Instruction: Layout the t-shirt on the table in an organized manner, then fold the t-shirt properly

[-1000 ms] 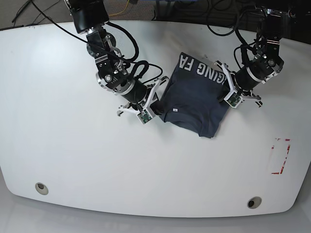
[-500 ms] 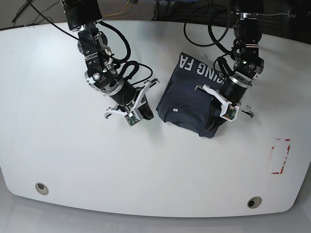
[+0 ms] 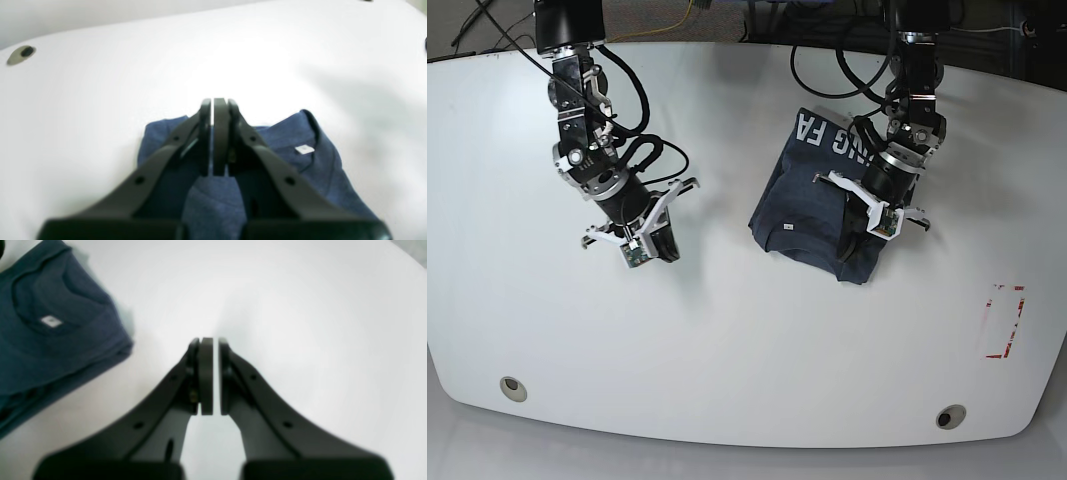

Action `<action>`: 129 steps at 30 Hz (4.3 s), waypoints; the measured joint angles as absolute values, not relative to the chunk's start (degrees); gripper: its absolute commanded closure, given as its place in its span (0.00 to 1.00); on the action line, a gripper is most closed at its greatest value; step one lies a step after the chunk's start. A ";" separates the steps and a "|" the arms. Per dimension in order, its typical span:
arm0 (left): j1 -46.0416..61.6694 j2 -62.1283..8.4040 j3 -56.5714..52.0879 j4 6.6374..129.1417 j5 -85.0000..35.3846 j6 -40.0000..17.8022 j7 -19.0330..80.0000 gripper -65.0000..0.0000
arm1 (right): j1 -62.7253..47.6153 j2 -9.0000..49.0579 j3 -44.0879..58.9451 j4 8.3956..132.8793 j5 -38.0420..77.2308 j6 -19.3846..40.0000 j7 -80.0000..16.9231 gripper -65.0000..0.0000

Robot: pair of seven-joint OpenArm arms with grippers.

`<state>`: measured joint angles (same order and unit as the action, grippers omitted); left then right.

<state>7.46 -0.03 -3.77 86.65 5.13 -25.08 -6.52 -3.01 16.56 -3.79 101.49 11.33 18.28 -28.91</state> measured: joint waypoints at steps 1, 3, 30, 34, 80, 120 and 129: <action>7.57 -0.03 -3.77 86.65 5.13 -25.10 -6.52 1.00 | -3.36 16.67 -3.31 101.49 11.33 18.20 -28.23 0.97; 7.90 -0.08 -3.81 86.67 5.06 -25.17 -6.66 1.00 | -4.08 16.82 -2.17 101.51 11.35 18.15 -27.66 0.97; 2.07 -3.18 -4.75 66.85 3.66 -26.11 -9.89 1.00 | -8.62 16.97 0.84 102.52 11.40 19.05 -27.55 0.97; 2.55 -4.86 -4.89 66.74 3.22 -26.37 -10.17 1.00 | -8.60 16.97 0.91 102.87 11.57 18.83 -27.44 0.97; 10.70 0.69 -10.70 93.54 5.10 -25.50 3.38 1.00 | -10.04 16.80 0.64 103.88 12.01 19.07 -27.57 0.97; 10.57 -9.34 -21.63 74.54 3.90 -26.33 -4.36 1.00 | -10.87 16.82 0.64 103.88 11.99 19.03 -27.64 0.97; 10.76 -12.14 -27.42 74.37 4.38 -29.76 -3.46 1.00 | -11.00 16.97 -0.75 104.68 11.97 18.55 -27.62 0.97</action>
<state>10.76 -12.14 -27.42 74.37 4.38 -29.76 -3.46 -11.00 16.97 -0.75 104.68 11.97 18.55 -27.62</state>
